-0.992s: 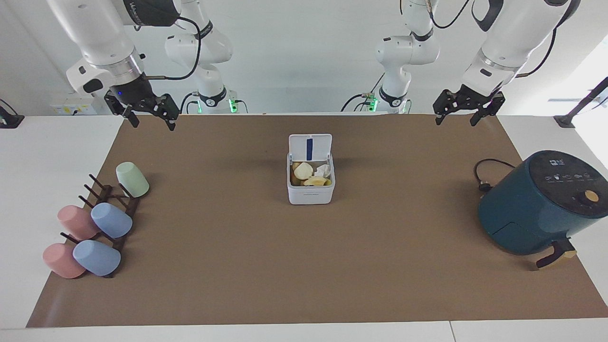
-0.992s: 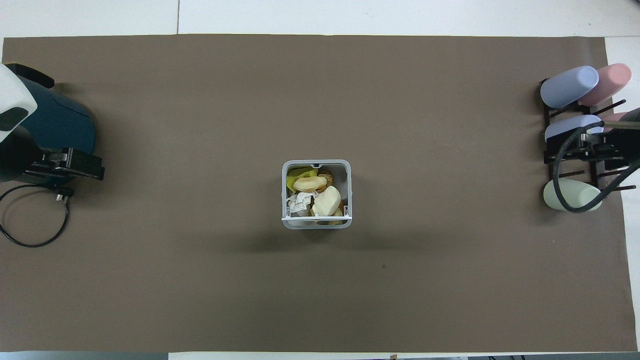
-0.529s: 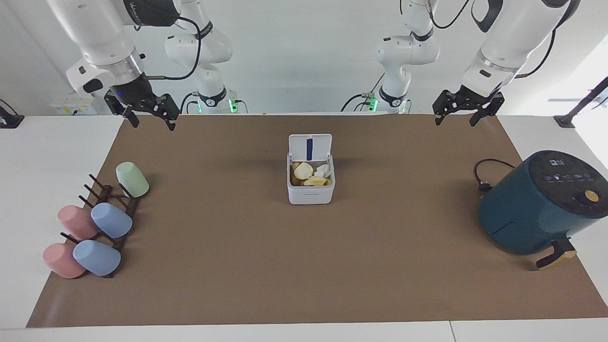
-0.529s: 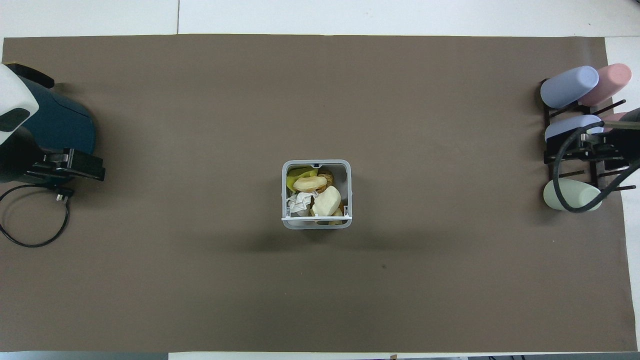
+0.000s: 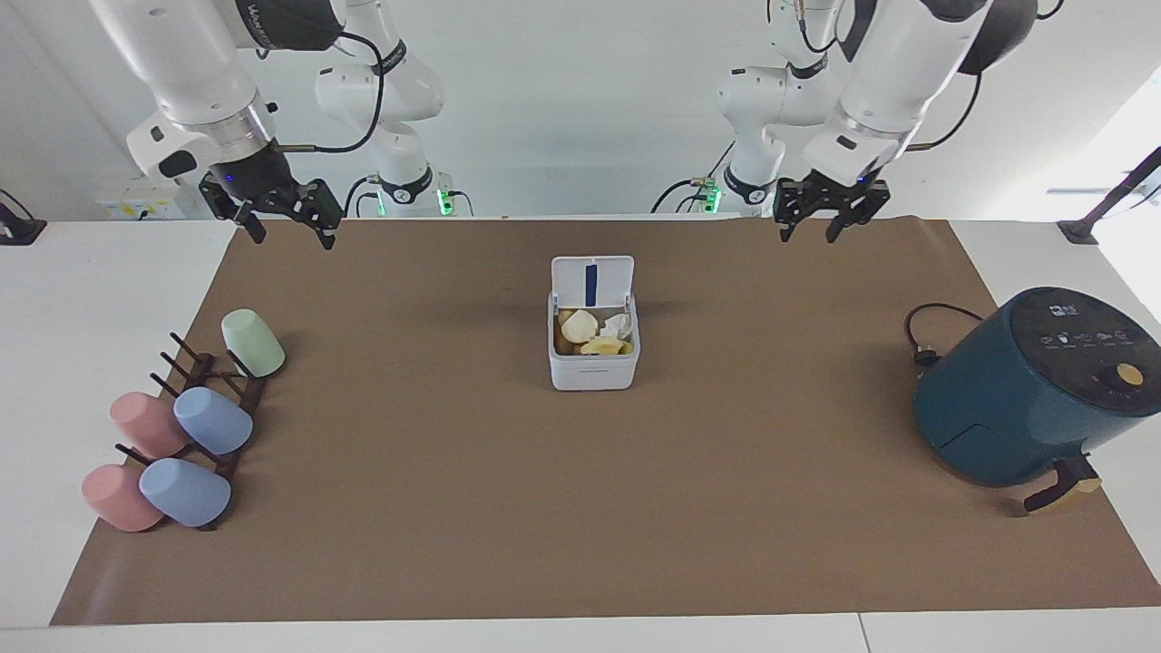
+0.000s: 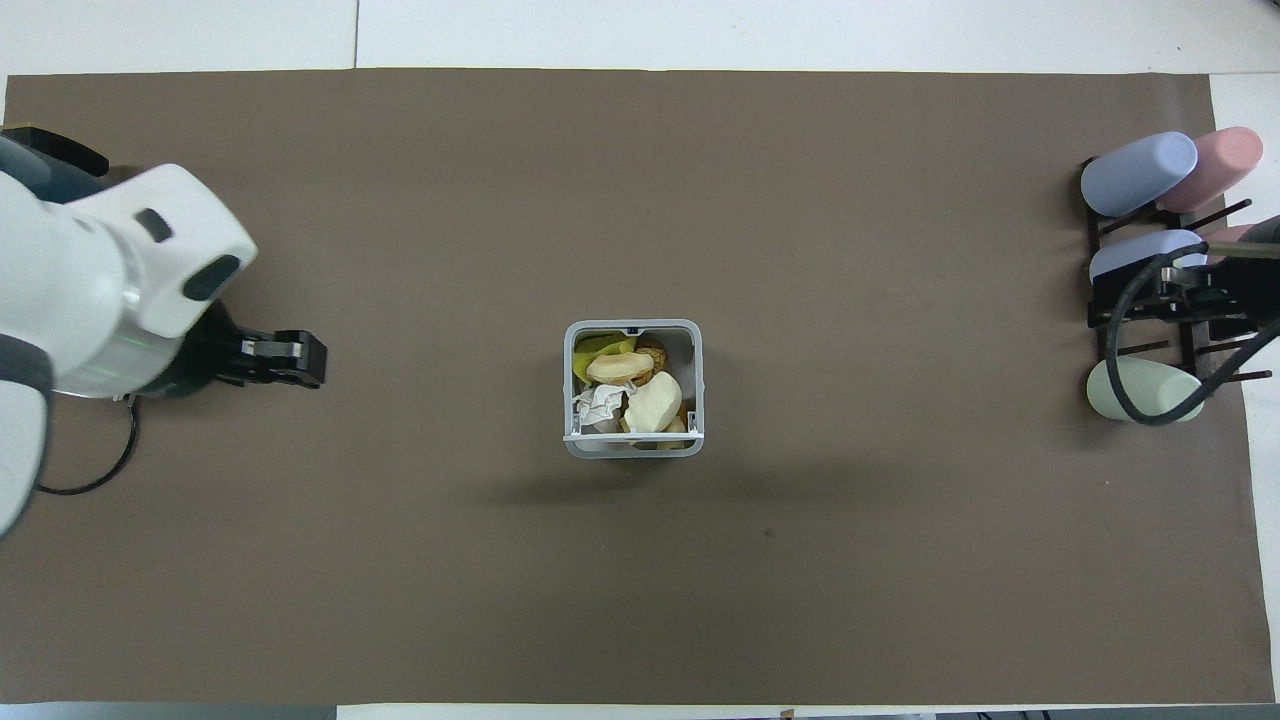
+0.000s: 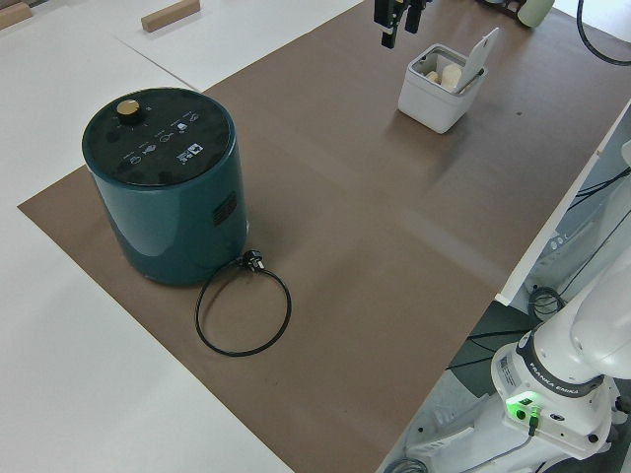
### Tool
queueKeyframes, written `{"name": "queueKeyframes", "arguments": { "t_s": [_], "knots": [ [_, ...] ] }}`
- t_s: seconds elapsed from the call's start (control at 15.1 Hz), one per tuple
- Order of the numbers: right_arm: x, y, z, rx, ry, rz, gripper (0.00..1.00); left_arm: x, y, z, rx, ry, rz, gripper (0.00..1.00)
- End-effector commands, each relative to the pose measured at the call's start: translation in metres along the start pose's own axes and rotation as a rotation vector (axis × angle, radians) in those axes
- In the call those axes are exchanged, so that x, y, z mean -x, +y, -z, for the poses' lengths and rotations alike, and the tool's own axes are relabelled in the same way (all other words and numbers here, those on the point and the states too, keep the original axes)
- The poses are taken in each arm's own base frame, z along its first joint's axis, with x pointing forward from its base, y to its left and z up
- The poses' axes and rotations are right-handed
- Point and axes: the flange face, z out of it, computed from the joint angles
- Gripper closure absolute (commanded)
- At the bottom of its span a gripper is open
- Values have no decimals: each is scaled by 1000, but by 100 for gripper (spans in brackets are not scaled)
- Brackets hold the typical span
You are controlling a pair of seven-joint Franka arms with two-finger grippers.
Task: Close trash can lid
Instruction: 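Swing the left gripper toward the white bin's open lid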
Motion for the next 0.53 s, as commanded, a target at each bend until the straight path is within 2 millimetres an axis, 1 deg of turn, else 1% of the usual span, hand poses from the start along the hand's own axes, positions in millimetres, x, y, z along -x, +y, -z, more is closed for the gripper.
{"name": "queueKeyframes", "arguments": {
  "t_s": [0.0,0.2,0.33,0.4,0.46],
  "knots": [
    [-1,2,-1,1,1,18,0,59,74,-17,28,33,22,100],
    [-1,2,-1,-1,1,18,0,106,133,-42,65,34,-52,100],
    [-1,2,-1,1,1,18,0,125,171,-56,80,43,-73,100],
    [-1,2,-1,1,1,18,0,131,188,-67,84,48,-79,100],
    [-1,2,-1,1,1,18,0,134,199,-73,105,70,-79,100]
  ]
}}
